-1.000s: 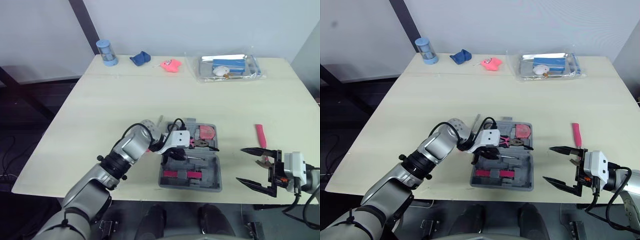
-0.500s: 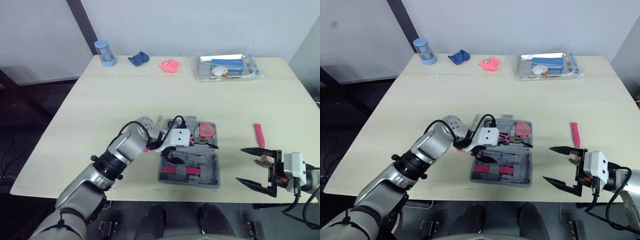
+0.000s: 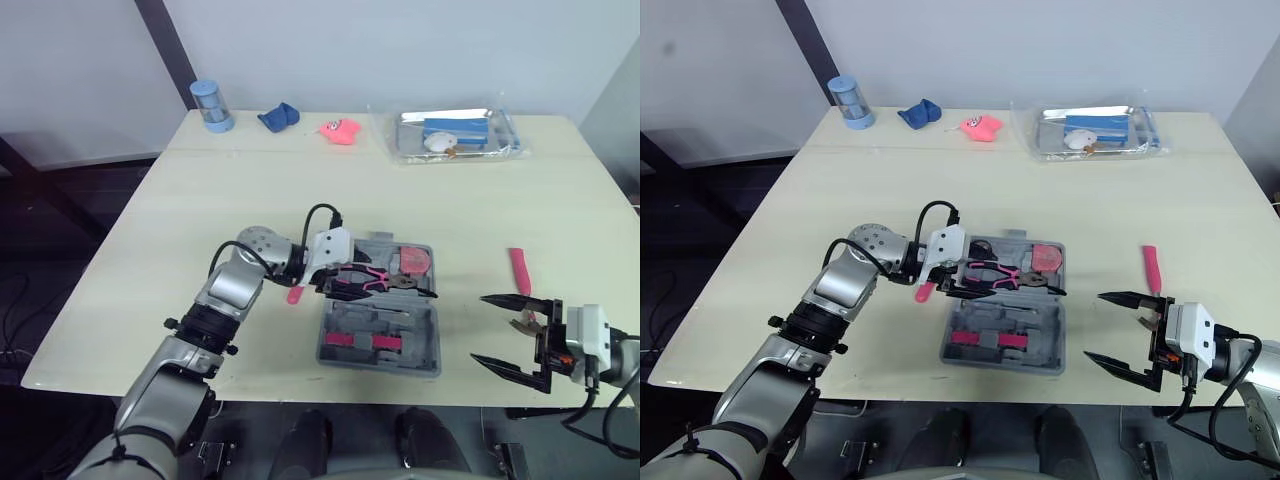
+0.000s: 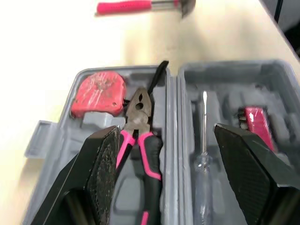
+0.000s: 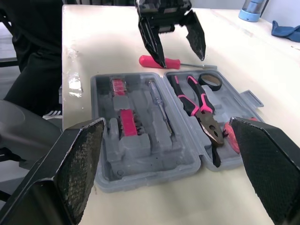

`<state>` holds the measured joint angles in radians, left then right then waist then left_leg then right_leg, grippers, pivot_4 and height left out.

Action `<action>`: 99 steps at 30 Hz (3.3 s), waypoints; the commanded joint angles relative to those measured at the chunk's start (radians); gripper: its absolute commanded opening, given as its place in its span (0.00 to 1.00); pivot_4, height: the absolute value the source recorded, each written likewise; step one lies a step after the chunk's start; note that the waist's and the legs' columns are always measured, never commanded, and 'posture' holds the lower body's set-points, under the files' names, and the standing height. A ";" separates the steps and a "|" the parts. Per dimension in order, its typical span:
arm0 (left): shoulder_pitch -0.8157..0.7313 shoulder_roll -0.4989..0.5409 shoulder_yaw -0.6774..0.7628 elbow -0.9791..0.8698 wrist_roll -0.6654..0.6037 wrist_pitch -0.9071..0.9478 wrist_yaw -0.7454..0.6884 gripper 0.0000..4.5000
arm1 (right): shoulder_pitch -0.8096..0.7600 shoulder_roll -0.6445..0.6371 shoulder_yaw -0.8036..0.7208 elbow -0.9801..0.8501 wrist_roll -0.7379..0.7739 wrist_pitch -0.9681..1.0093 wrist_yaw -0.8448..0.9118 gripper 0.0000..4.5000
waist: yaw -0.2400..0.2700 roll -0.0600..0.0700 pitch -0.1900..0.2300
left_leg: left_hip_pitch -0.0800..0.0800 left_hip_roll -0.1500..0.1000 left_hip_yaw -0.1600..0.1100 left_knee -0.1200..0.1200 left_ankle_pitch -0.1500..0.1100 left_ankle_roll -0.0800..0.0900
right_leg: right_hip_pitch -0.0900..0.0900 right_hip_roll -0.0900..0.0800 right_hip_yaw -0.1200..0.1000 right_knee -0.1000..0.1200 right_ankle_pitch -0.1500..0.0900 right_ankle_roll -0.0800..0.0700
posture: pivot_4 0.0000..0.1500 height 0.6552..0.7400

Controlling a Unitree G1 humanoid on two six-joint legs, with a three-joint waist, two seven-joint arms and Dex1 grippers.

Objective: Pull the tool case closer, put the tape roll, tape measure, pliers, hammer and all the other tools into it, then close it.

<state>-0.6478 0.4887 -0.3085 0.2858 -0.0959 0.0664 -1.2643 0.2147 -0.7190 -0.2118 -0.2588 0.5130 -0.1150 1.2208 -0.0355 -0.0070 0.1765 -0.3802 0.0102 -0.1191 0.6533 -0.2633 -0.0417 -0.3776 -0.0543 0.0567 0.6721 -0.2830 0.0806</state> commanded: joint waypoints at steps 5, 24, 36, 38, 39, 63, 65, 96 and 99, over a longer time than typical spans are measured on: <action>0.012 -0.025 0.046 0.152 -0.069 -0.112 -0.088 0.63 | -0.004 0.007 -0.008 -0.019 0.005 -0.015 -0.012 1.00 | -0.003 0.000 0.000 | 0.000 0.000 0.000 0.000 0.000 0.000 | 0.000 0.000 0.000 0.000 0.000 0.000 | 1.00 1.00; -0.017 -0.146 0.010 0.358 -0.007 -0.243 -0.143 0.00 | 0.002 0.003 -0.021 -0.020 0.003 -0.017 -0.015 1.00 | -0.005 0.000 0.000 | 0.001 0.000 0.000 0.000 0.000 0.000 | 0.000 0.000 0.000 0.001 0.000 0.000 | 1.00 1.00; -0.011 -0.162 -0.012 0.410 0.040 -0.285 -0.126 0.00 | -0.002 -0.002 -0.025 -0.014 0.005 -0.017 -0.012 1.00 | -0.005 0.000 0.000 | 0.000 0.000 0.000 0.000 0.000 0.000 | 0.000 0.000 0.000 0.001 0.000 0.000 | 1.00 1.00; -0.014 -0.160 -0.014 0.431 0.058 -0.300 -0.113 0.00 | -0.001 -0.003 -0.026 -0.015 0.006 -0.017 -0.011 1.00 | -0.005 0.000 0.000 | 0.000 0.000 0.000 0.000 0.000 0.000 | 0.000 0.000 0.000 0.001 0.000 0.000 | 1.00 1.00; -0.014 -0.161 -0.013 0.437 0.059 -0.302 -0.110 0.00 | -0.001 -0.003 -0.027 -0.016 0.006 -0.016 -0.011 1.00 | -0.005 0.000 0.000 | 0.001 0.000 0.000 0.000 0.000 0.000 | 0.000 0.000 0.000 0.001 0.000 0.000 | 1.00 1.00; 0.008 -0.123 -0.049 0.508 0.159 -0.311 -0.046 0.00 | -0.014 0.008 -0.016 0.000 0.003 -0.023 -0.012 1.00 | -0.007 0.000 -0.001 | 0.002 0.000 0.000 0.000 0.000 0.000 | 0.001 0.000 0.000 0.001 0.000 0.000 | 1.00 1.00; 0.015 -0.119 -0.052 0.509 0.164 -0.316 -0.041 0.00 | -0.016 0.015 -0.015 0.001 0.009 -0.020 -0.017 1.00 | -0.007 0.000 -0.002 | 0.002 0.000 0.000 0.000 0.000 0.000 | 0.001 0.000 0.000 0.002 0.000 0.000 | 1.00 1.00; 0.638 0.117 0.579 -0.365 -0.347 0.196 0.251 0.36 | 0.180 0.103 -0.264 0.159 0.067 -0.027 -0.121 1.00 | 0.000 0.001 -0.002 | 0.001 0.001 0.000 -0.001 0.000 0.000 | 0.000 0.000 0.001 0.001 0.000 0.000 | 1.00 1.00; 0.755 0.122 0.666 -0.339 -0.347 0.172 0.287 0.69 | 0.229 0.131 -0.328 0.218 0.065 -0.051 -0.149 1.00 | -0.003 0.001 -0.002 | 0.002 0.001 0.001 -0.004 0.000 0.000 | 0.000 0.000 0.002 -0.001 0.000 -0.001 | 1.00 1.00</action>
<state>0.0951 0.6009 0.3092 -0.0504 -0.4282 0.2602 -0.9920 0.4355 -0.5933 -0.4940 -0.0479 0.5709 -0.1385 1.0837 -0.0383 -0.0060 0.1744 -0.3782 0.0114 -0.1178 0.6484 -0.2636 -0.0416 -0.3776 -0.0545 0.0582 0.6702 -0.2833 0.0800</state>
